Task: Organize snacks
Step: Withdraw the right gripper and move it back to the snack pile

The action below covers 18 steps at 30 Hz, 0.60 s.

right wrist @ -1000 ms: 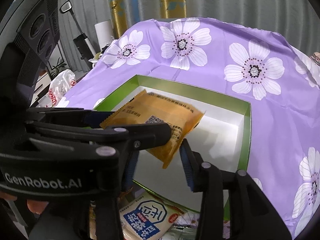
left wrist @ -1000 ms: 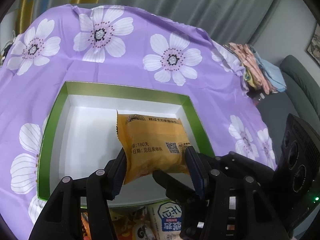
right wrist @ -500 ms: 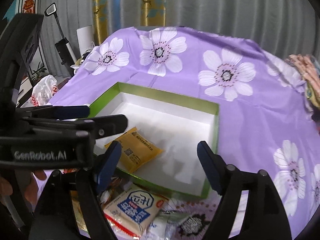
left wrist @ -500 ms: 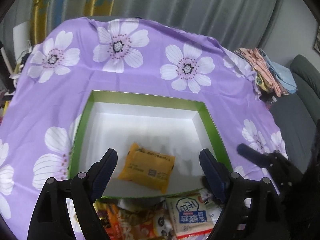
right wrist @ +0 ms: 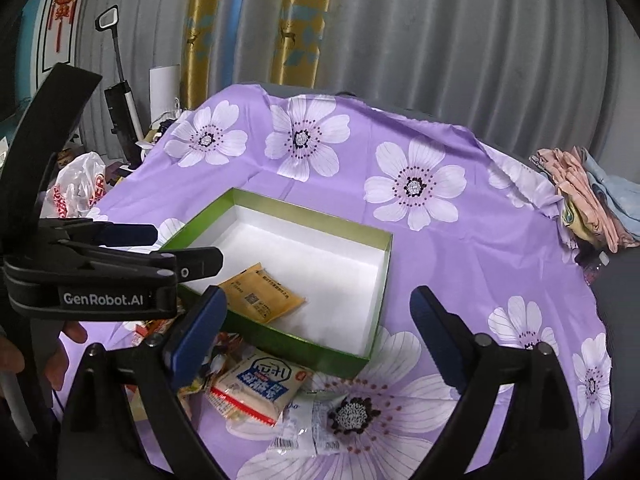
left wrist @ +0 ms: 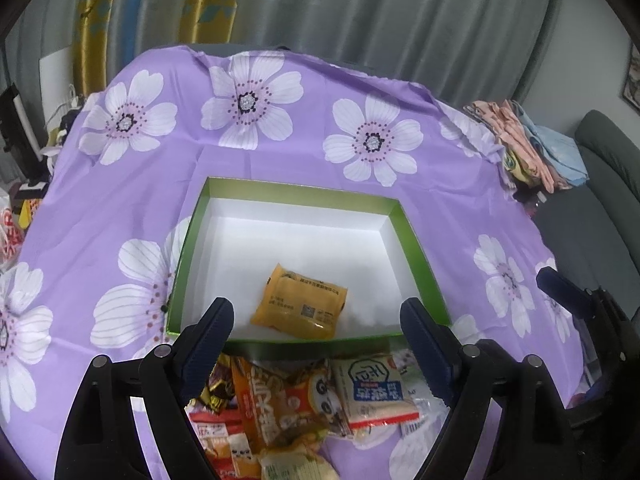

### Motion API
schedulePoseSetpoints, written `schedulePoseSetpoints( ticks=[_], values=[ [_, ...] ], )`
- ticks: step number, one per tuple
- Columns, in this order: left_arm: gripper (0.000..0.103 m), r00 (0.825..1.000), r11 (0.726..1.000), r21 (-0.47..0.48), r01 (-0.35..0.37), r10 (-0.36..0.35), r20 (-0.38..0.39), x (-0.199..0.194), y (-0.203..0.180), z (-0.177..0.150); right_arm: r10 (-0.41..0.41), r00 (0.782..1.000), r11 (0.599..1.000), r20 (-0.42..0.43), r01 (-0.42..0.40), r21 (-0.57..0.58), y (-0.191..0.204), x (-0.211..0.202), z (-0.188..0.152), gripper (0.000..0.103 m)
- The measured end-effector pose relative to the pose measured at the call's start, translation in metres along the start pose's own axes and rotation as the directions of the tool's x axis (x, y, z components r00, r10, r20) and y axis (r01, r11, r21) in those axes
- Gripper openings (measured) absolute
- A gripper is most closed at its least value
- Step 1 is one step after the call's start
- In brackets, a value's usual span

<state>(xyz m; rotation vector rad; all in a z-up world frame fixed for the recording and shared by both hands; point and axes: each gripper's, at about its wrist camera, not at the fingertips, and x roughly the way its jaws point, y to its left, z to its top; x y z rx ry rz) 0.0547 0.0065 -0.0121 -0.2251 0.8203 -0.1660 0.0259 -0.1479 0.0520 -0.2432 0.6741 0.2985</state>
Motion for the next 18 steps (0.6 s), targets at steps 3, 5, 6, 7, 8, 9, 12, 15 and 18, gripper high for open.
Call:
schedulePoseSetpoints(
  ticks=[3,5,6,7,8,9,12,15,18],
  values=[
    [0.086,1.0,1.0,0.005,0.002,-0.002,0.004,-0.009,-0.004,-0.002,-0.008,1.0,1.0,0.012,0.008,-0.001,0.001,-0.009,0.0,0.096],
    [0.086,1.0,1.0,0.005,0.007,-0.007,0.01,-0.014,-0.005,-0.004,-0.011,1.0,1.0,0.021,0.011,0.003,0.002,-0.016,-0.001,0.097],
    [0.086,1.0,1.0,0.003,0.006,-0.006,0.012,-0.016,-0.006,-0.005,-0.013,1.0,1.0,0.023,0.013,0.005,0.001,-0.019,-0.001,0.098],
    [0.086,1.0,1.0,0.0,0.007,-0.007,0.013,-0.018,-0.006,-0.006,-0.015,1.0,1.0,0.023,0.014,0.005,0.001,-0.021,-0.001,0.098],
    [0.086,1.0,1.0,-0.003,0.01,-0.01,0.013,-0.02,-0.006,-0.007,-0.016,1.0,1.0,0.024,0.016,0.006,0.003,-0.023,-0.001,0.098],
    [0.086,1.0,1.0,-0.006,0.013,-0.012,0.015,-0.023,-0.005,-0.008,-0.017,1.0,1.0,0.026,0.016,0.005,0.003,-0.026,-0.001,0.098],
    [0.094,1.0,1.0,0.0,0.004,-0.004,0.022,-0.031,-0.007,-0.012,-0.023,0.999,1.0,0.032,0.023,-0.004,0.006,-0.032,-0.002,0.098],
    [0.102,0.999,1.0,-0.003,-0.001,0.001,0.047,-0.041,-0.005,-0.015,-0.029,0.999,1.0,0.043,0.03,-0.009,0.009,-0.04,-0.003,0.099],
    [0.102,0.999,1.0,-0.007,0.002,-0.001,0.054,-0.05,-0.003,-0.018,-0.029,0.998,1.0,0.047,0.03,-0.009,0.009,-0.046,-0.004,0.099]
  ],
)
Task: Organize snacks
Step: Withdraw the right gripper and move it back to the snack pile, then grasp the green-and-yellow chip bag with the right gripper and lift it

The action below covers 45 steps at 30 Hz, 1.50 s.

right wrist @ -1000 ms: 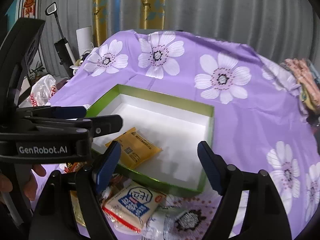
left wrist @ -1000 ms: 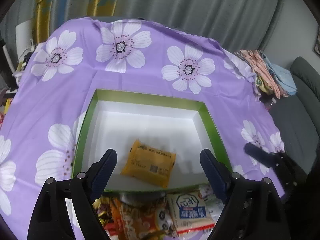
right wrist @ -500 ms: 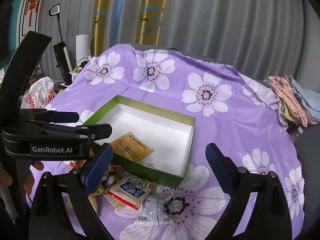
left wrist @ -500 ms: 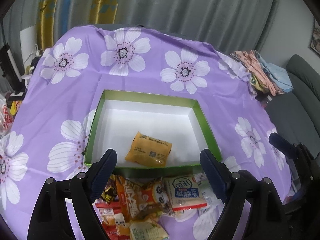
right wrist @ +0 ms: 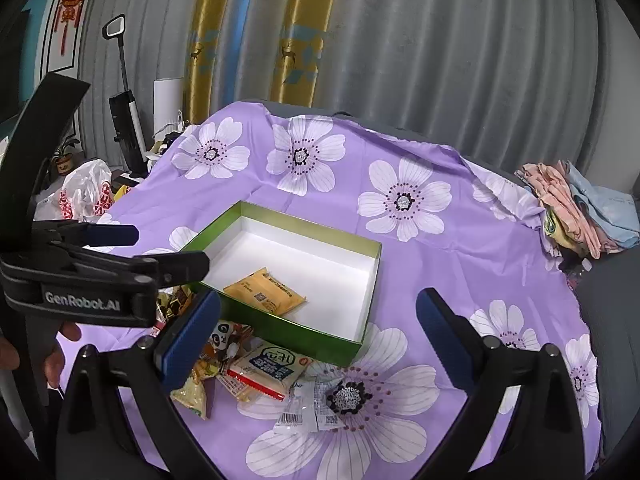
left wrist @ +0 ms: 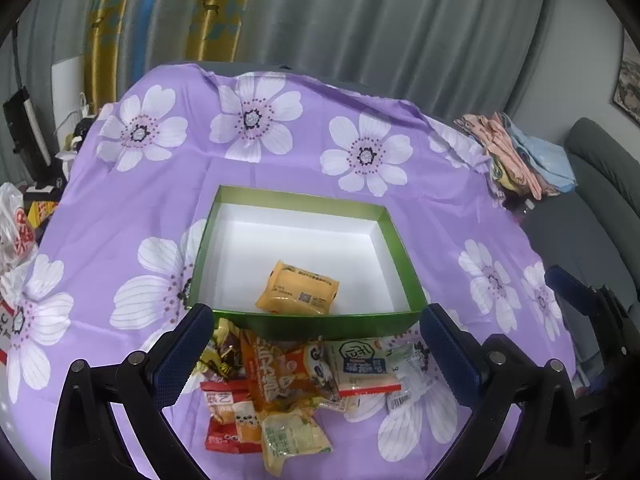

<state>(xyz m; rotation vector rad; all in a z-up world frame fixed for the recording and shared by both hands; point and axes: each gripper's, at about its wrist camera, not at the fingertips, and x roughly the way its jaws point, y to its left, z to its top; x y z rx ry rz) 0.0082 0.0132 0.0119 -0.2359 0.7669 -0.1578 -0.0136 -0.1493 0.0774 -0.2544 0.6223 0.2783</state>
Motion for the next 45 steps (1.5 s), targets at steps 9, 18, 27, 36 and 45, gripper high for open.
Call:
schedulePoseSetpoints(
  ticks=[9,18,27,36,45],
  values=[
    [0.102,0.999,0.999,-0.017,-0.029,0.029,0.016,-0.021,0.014,-0.011,0.037,0.999,0.999,-0.035,-0.036,0.025,0.003,-0.001,-0.014,0.1],
    [0.102,0.998,0.995,-0.084,-0.058,0.054,-0.046,-0.017,0.043,-0.034,0.131,0.982,0.989,-0.133,-0.121,0.083,0.009,0.015,-0.046,0.1],
    [0.102,0.991,0.995,-0.09,-0.046,0.034,-0.132,0.002,0.055,-0.062,0.241,0.947,0.969,-0.215,-0.22,0.117,0.026,0.035,-0.072,0.1],
    [0.102,0.981,0.993,-0.121,0.014,-0.036,-0.189,0.023,0.065,-0.095,0.357,0.888,0.934,-0.291,-0.33,0.139,0.055,0.06,-0.1,0.099],
    [0.102,0.972,0.991,-0.092,0.096,-0.113,-0.206,0.037,0.06,-0.11,0.451,0.834,0.892,-0.318,-0.414,0.181,0.074,0.082,-0.117,0.087]
  ],
)
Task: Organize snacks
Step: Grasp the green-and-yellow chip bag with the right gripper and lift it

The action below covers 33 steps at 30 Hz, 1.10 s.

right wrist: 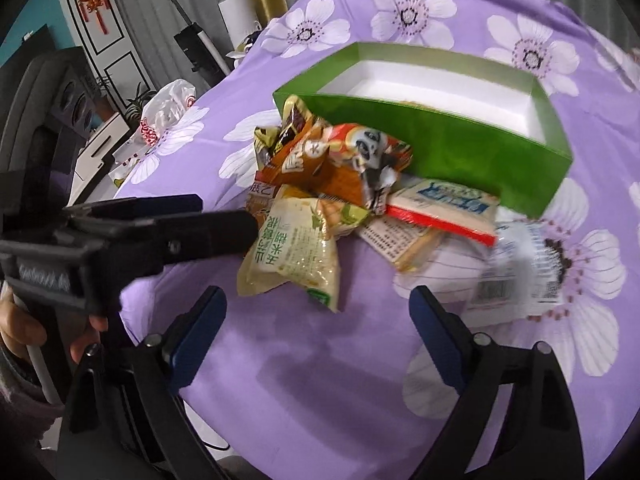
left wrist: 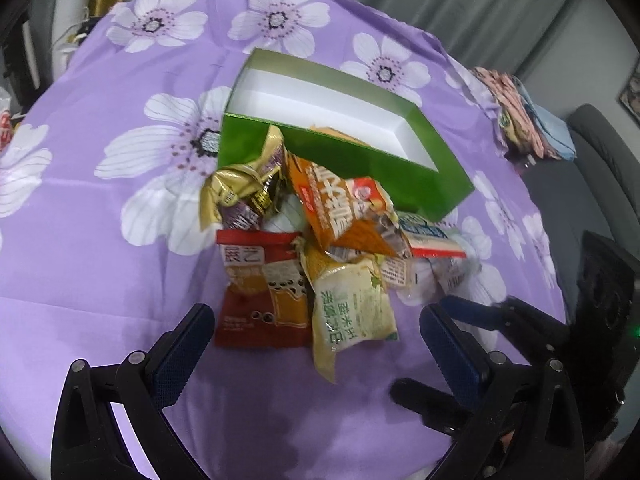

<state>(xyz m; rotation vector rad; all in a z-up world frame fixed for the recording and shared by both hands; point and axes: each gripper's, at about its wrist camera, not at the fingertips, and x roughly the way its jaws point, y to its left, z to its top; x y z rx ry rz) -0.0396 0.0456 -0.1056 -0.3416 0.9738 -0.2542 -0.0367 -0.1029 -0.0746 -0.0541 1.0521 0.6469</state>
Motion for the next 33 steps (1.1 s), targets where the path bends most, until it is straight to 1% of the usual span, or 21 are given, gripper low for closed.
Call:
schedulePoseSetpoints(
  ticks=[1,2,3,5,7,9,11,13,15,17,18,20,21,22,23,24,26,27,28,33],
  values=[
    [0.102,1.0,1.0,0.004,0.006,-0.006,-0.004,0.002,-0.001,0.0,0.016,1.0,1.0,-0.007,-0.016,0.012,-0.001,0.003,0.0,0.085],
    [0.102,1.0,1.0,0.006,0.013,-0.013,-0.004,0.003,-0.002,0.0,0.029,1.0,0.999,-0.009,-0.029,0.022,-0.002,0.006,0.0,0.078],
    [0.102,1.0,1.0,0.01,0.019,-0.019,-0.002,0.004,-0.003,-0.001,0.038,0.999,0.999,-0.01,-0.038,0.028,-0.003,0.007,-0.001,0.074],
    [0.101,0.999,0.999,0.019,0.032,-0.032,0.003,0.004,-0.005,-0.001,0.048,0.999,0.998,-0.013,-0.047,0.039,-0.005,0.012,-0.001,0.072],
    [0.098,0.999,0.998,0.03,0.048,-0.048,0.008,0.005,-0.007,-0.001,0.057,0.998,0.997,-0.011,-0.057,0.053,-0.007,0.014,-0.002,0.071],
    [0.095,0.998,0.997,0.036,0.068,-0.068,0.005,0.007,-0.008,-0.001,0.069,0.998,0.996,-0.008,-0.068,0.063,-0.008,0.015,-0.002,0.067],
    [0.089,0.997,0.996,0.037,0.077,-0.077,0.0,0.009,-0.008,0.0,0.073,0.997,0.996,-0.006,-0.073,0.06,-0.007,0.017,-0.002,0.065],
    [0.089,0.995,0.995,0.038,0.096,-0.096,-0.008,0.012,-0.009,0.001,0.085,0.996,0.995,-0.005,-0.084,0.053,-0.006,0.018,-0.001,0.062],
    [0.087,0.994,0.994,0.038,0.106,-0.106,-0.014,0.015,-0.01,0.002,0.087,0.996,0.995,-0.009,-0.087,0.042,-0.004,0.021,0.0,0.056],
    [0.073,0.993,0.993,0.031,0.117,-0.117,-0.028,0.018,-0.01,0.004,0.093,0.996,0.995,-0.009,-0.093,0.041,-0.006,0.022,0.002,0.053],
    [0.071,0.993,0.993,0.027,0.118,-0.117,-0.036,0.02,-0.01,0.005,0.097,0.995,0.994,-0.01,-0.097,0.04,-0.005,0.023,0.003,0.052],
    [0.064,0.993,0.993,0.026,0.113,-0.112,-0.04,0.022,-0.011,0.004,0.1,0.995,0.994,-0.011,-0.1,0.035,-0.005,0.024,0.004,0.05],
    [0.063,0.992,0.992,0.027,0.12,-0.119,-0.043,0.022,-0.011,0.005,0.105,0.994,0.994,-0.013,-0.105,0.029,-0.004,0.025,0.005,0.047],
    [0.058,0.991,0.992,0.029,0.124,-0.123,-0.048,0.023,-0.012,0.004,0.107,0.994,0.994,-0.015,-0.106,0.025,-0.004,0.026,0.005,0.046],
    [0.054,0.991,0.992,0.03,0.121,-0.119,-0.055,0.025,-0.013,0.004,0.105,0.994,0.994,-0.016,-0.105,0.02,-0.004,0.026,0.005,0.045],
    [0.053,0.992,0.994,0.03,0.108,-0.106,-0.063,0.027,-0.013,0.004,0.105,0.994,0.994,-0.018,-0.105,0.016,-0.004,0.026,0.006,0.044],
    [0.045,0.992,0.994,0.014,0.107,-0.106,-0.072,0.03,-0.012,0.003,0.122,0.992,0.992,-0.021,-0.121,0.018,-0.004,0.028,0.006,0.039],
    [0.044,0.991,0.994,-0.001,0.107,-0.106,-0.079,0.031,-0.01,0.003,0.12,0.993,0.993,-0.022,-0.12,0.014,-0.004,0.028,0.005,0.038],
    [0.039,0.991,0.995,-0.01,0.102,-0.103,-0.081,0.032,-0.01,0.003,0.116,0.993,0.993,-0.023,-0.116,0.006,-0.003,0.028,0.005,0.038],
    [0.036,0.992,0.995,-0.018,0.098,-0.099,-0.076,0.03,-0.009,0.002,0.124,0.992,0.992,-0.014,-0.123,0.011,-0.003,0.026,0.003,0.029]
  ],
)
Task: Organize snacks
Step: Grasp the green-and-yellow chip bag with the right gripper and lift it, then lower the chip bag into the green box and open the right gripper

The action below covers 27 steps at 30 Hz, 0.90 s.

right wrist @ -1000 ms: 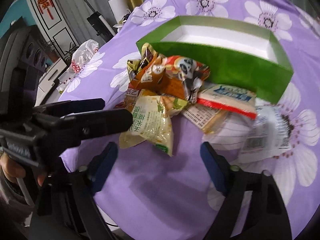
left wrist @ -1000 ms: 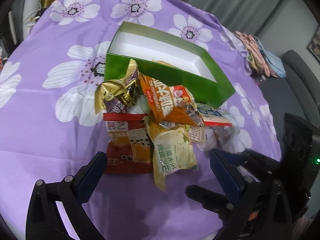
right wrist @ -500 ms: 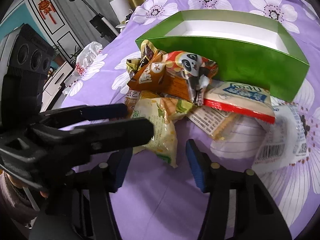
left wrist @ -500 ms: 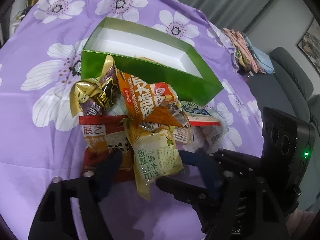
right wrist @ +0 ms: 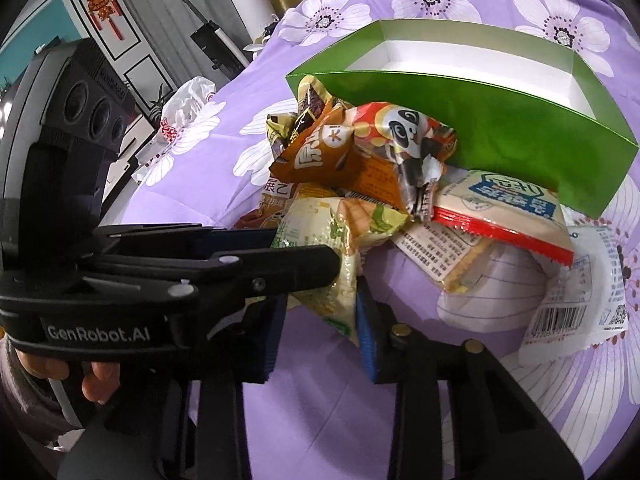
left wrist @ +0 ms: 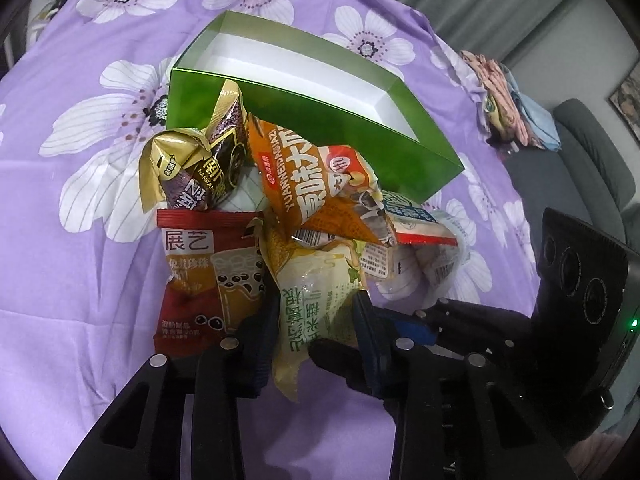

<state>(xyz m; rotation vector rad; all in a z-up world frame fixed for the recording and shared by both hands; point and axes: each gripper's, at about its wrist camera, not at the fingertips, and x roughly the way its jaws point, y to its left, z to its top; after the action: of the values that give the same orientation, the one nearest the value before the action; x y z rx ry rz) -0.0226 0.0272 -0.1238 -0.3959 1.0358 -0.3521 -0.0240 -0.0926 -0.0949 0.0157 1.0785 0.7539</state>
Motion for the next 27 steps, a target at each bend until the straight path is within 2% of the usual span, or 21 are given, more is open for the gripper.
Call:
schedulePoseSetpoints(
  ticks=[4,6,12,27],
  values=[
    [0.036,1.0,1.0,0.022,-0.018,0.018,0.005,-0.008,-0.005,-0.004,0.011,1.0,1.0,-0.007,-0.011,-0.026,0.008,-0.006,-0.001,0.022],
    [0.036,1.0,0.999,0.032,-0.028,0.027,0.014,-0.014,-0.009,-0.006,0.012,1.0,0.999,-0.009,-0.012,-0.046,0.014,-0.01,-0.003,0.015],
    [0.036,0.997,0.997,0.066,-0.036,0.032,0.065,-0.037,-0.023,-0.008,0.029,0.999,0.997,0.039,-0.026,-0.071,0.026,-0.032,-0.002,0.014],
    [0.036,0.983,0.988,0.149,-0.039,0.011,0.182,-0.076,-0.051,0.01,-0.002,0.986,0.988,0.169,0.028,-0.153,0.04,-0.075,0.022,0.014]
  ],
)
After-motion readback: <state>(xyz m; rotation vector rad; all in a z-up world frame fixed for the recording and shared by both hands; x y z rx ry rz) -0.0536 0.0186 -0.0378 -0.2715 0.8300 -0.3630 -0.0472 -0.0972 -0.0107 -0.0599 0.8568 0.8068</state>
